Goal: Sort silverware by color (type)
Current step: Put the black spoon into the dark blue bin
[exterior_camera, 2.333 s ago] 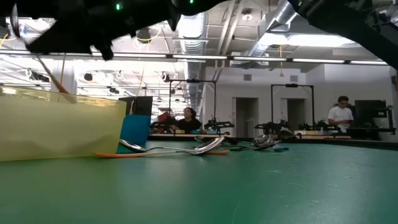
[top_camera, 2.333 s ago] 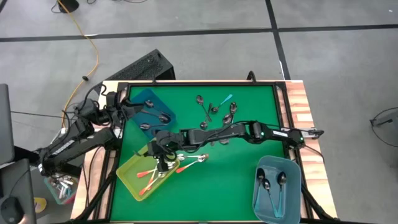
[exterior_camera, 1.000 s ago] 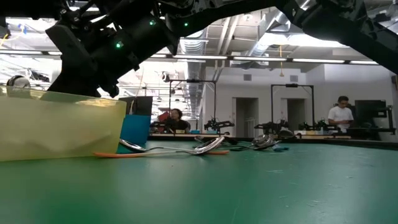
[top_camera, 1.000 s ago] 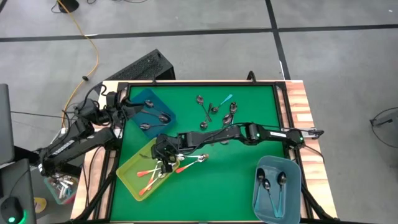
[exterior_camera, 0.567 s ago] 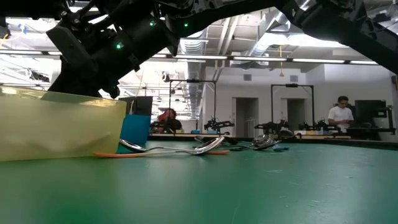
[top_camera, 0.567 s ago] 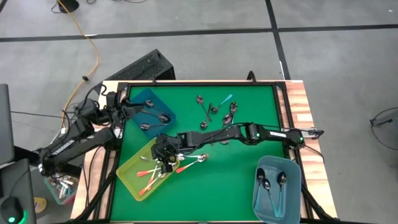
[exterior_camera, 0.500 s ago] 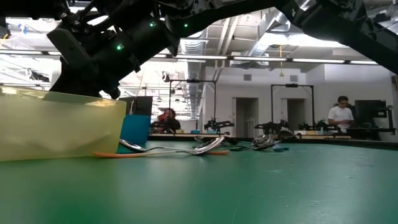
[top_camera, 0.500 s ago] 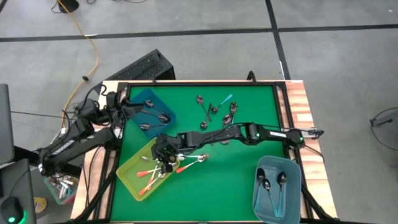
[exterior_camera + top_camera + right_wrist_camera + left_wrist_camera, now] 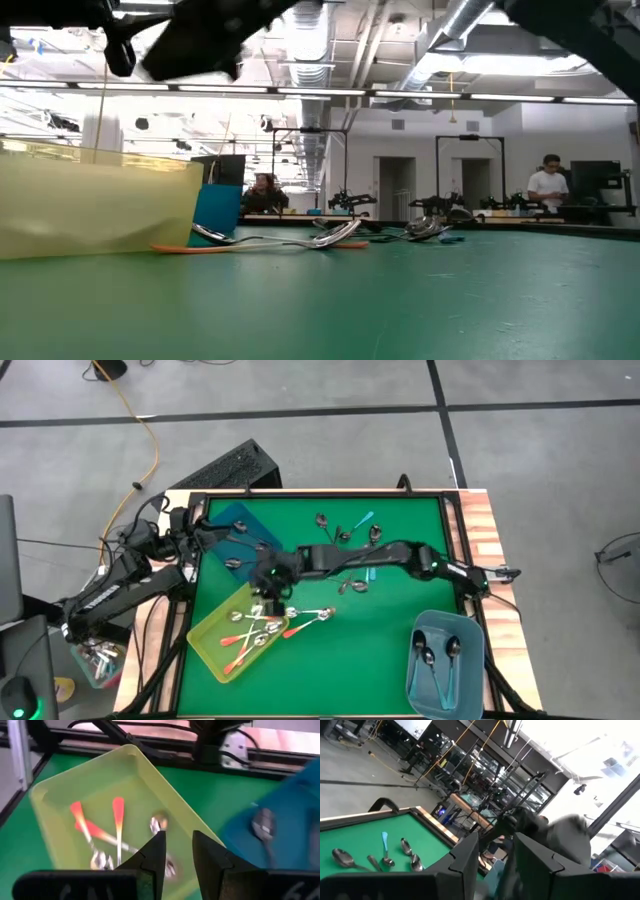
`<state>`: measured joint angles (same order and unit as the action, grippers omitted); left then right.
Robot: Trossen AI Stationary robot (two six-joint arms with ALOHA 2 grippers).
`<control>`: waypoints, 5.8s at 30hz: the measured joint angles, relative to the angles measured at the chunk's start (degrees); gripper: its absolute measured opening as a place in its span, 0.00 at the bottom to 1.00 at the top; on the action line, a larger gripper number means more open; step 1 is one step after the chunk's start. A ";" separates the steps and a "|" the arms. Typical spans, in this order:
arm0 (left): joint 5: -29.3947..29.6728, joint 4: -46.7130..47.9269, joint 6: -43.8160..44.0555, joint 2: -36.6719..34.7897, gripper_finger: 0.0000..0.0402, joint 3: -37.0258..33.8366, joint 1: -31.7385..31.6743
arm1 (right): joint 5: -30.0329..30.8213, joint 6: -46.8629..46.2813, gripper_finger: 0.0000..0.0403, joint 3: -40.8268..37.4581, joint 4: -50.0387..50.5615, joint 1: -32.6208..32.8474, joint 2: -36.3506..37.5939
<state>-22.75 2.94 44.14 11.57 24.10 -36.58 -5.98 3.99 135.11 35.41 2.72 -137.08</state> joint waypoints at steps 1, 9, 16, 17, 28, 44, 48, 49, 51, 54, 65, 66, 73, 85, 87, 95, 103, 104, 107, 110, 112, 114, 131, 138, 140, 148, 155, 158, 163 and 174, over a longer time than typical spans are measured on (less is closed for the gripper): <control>-0.01 -0.15 0.01 -0.02 0.27 0.00 0.01 | 0.03 0.50 0.27 0.00 2.63 -0.34 1.47; 0.85 -0.11 0.09 0.00 0.27 0.00 0.00 | 6.34 2.51 0.27 -0.07 25.83 -3.98 13.64; 6.45 0.11 0.09 0.00 0.27 0.00 0.00 | 11.15 0.20 0.27 -0.11 45.68 -10.10 19.34; 7.50 0.13 0.09 0.00 0.27 0.00 0.01 | 12.53 -0.35 0.27 -0.35 48.00 -11.13 19.70; 16.00 1.58 -0.52 0.00 0.27 0.00 0.01 | 15.96 -7.43 0.27 -15.42 42.33 -21.14 18.62; 23.15 6.98 -1.21 0.00 0.27 0.00 0.00 | 10.63 -2.03 0.27 -49.60 9.07 -23.45 24.20; 23.55 6.90 -2.55 -0.02 0.27 0.00 0.02 | 10.50 -1.05 0.27 -58.09 -1.73 -24.50 31.38; 23.62 6.88 -3.00 0.00 0.27 0.00 0.02 | 9.99 -0.97 0.27 -60.72 -5.30 -24.96 33.46; 23.86 6.88 -3.38 0.00 0.27 0.00 0.00 | 7.98 -2.19 0.27 -66.89 -14.48 -26.20 37.81; 24.44 6.86 -3.41 0.00 0.27 0.00 0.00 | 6.02 -3.37 0.27 -73.92 -24.66 -26.92 41.97; 26.57 6.88 -4.87 0.00 0.27 0.00 0.00 | 10.74 3.47 0.27 -76.38 -24.19 -22.57 40.05; 26.67 6.88 -4.90 0.00 0.27 0.00 0.00 | 10.78 3.49 0.27 -76.23 -24.92 -22.51 39.20; 26.66 7.02 -5.38 0.00 0.27 0.02 0.00 | 12.61 2.59 0.38 -76.22 -23.31 -22.98 35.83; 27.22 7.21 -6.01 0.00 0.27 0.02 -0.04 | 15.35 2.03 0.56 -75.89 -25.31 -22.64 34.55; 27.62 7.19 -6.01 0.00 0.27 0.02 -0.04 | 15.71 1.87 0.55 -75.85 -25.27 -22.17 33.41; 27.75 7.65 -6.01 0.00 0.27 0.04 -0.04 | 25.82 1.65 0.53 -75.66 -26.13 -21.97 29.75; 27.97 8.35 -5.70 0.00 0.27 0.04 -0.04 | 31.37 2.03 0.52 -75.69 -27.51 -22.56 29.75; 27.97 8.33 -5.70 0.00 0.27 0.04 -0.04 | 30.65 2.07 0.52 -75.69 -27.55 -22.70 29.77; 27.97 8.37 -5.68 0.00 0.27 0.04 -0.04 | 29.83 2.08 0.48 -75.69 -27.68 -22.73 29.70; 27.97 8.38 -5.66 0.00 0.27 0.04 -0.04 | 28.44 2.51 0.42 -75.65 -28.51 -22.67 28.56; 27.97 8.39 -5.62 0.00 0.27 0.04 -0.04 | 26.00 2.50 0.38 -75.69 -28.86 -22.62 28.07; 27.93 8.45 -5.56 0.00 0.27 0.04 -0.04 | 24.74 2.50 0.34 -75.43 -29.23 -22.11 27.41; 27.37 10.01 -4.11 -0.02 0.27 0.04 -0.06 | 23.76 -1.62 0.01 -75.67 -23.15 -17.99 32.17; 27.05 10.12 -3.21 -0.02 0.27 0.04 -0.04 | 23.76 -7.89 0.04 -75.64 -20.36 -16.12 38.68; 27.05 10.12 -2.82 -0.02 0.27 0.04 -0.04 | 23.78 -11.34 0.08 -75.60 -17.34 -15.93 41.29; 27.03 10.14 -0.84 -0.02 0.27 0.04 -0.05 | 20.96 -32.86 0.33 -75.60 -2.86 -17.92 51.68; 27.03 10.42 -0.07 -0.02 0.27 0.04 -0.07 | 22.68 -38.07 0.57 -75.49 -0.80 -17.70 49.79; 27.05 10.95 0.17 -0.02 0.27 0.04 -0.04 | 23.90 -39.48 0.59 -75.60 -2.57 -18.30 46.18; 27.05 11.80 0.16 -0.02 0.27 0.04 -0.04 | 21.47 -27.96 0.59 -75.60 -13.15 -19.42 41.18; 27.62 12.97 -0.04 0.00 0.27 0.04 -0.09 | 16.90 -22.07 0.59 -67.56 -8.65 -22.53 31.76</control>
<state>4.87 15.91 44.10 11.57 24.14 -36.67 10.92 -18.08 67.55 26.76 -19.81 -105.32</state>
